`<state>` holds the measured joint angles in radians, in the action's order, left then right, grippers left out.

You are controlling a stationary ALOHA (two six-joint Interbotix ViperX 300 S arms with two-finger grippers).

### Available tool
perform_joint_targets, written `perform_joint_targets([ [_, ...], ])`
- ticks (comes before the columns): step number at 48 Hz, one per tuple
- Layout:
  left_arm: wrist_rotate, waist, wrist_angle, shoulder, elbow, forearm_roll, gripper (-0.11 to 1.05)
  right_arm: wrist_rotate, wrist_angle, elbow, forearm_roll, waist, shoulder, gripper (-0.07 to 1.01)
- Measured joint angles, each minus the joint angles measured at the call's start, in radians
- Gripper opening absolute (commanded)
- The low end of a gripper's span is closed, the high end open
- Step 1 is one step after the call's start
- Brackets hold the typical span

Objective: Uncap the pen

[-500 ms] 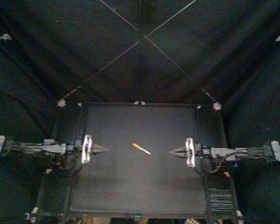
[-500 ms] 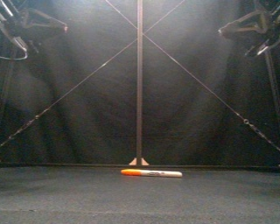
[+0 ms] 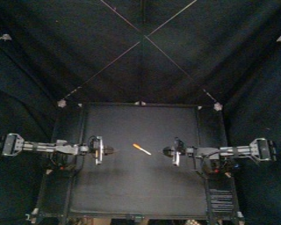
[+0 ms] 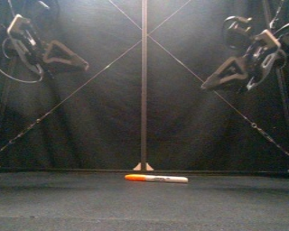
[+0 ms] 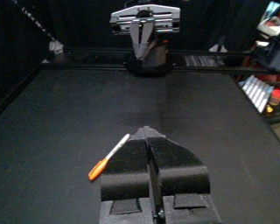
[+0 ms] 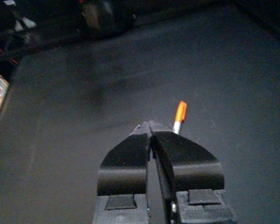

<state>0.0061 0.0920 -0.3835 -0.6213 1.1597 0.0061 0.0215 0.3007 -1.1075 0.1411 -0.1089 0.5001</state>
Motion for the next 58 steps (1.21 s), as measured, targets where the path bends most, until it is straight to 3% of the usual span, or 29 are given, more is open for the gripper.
perform_joint_targets([
  [11,0.0,0.044,-0.008,0.135,-0.04,0.0,0.68,0.0,-0.011,0.121,0.005,-0.031,-0.278,0.78],
  [18,0.0,0.054,-0.009,0.193,-0.057,0.0,0.84,-0.011,-0.028,0.179,0.003,-0.064,-0.39,0.92],
  [22,0.0,0.06,-0.009,0.224,-0.066,0.0,0.88,-0.015,-0.041,0.212,-0.005,-0.084,-0.442,0.92],
  [32,0.0,0.071,-0.008,0.285,-0.083,0.002,0.88,-0.006,-0.123,0.295,-0.083,-0.095,-0.565,0.92],
  [42,0.0,0.074,-0.008,0.324,-0.094,0.002,0.88,-0.008,-0.209,0.364,-0.107,-0.097,-0.643,0.9],
  [49,0.0,0.075,-0.006,0.333,-0.098,0.002,0.88,-0.008,-0.256,0.385,-0.123,-0.097,-0.67,0.83],
  [58,0.0,0.078,0.021,0.347,-0.115,0.002,0.89,-0.006,-0.267,0.397,-0.132,-0.097,-0.68,0.64],
])
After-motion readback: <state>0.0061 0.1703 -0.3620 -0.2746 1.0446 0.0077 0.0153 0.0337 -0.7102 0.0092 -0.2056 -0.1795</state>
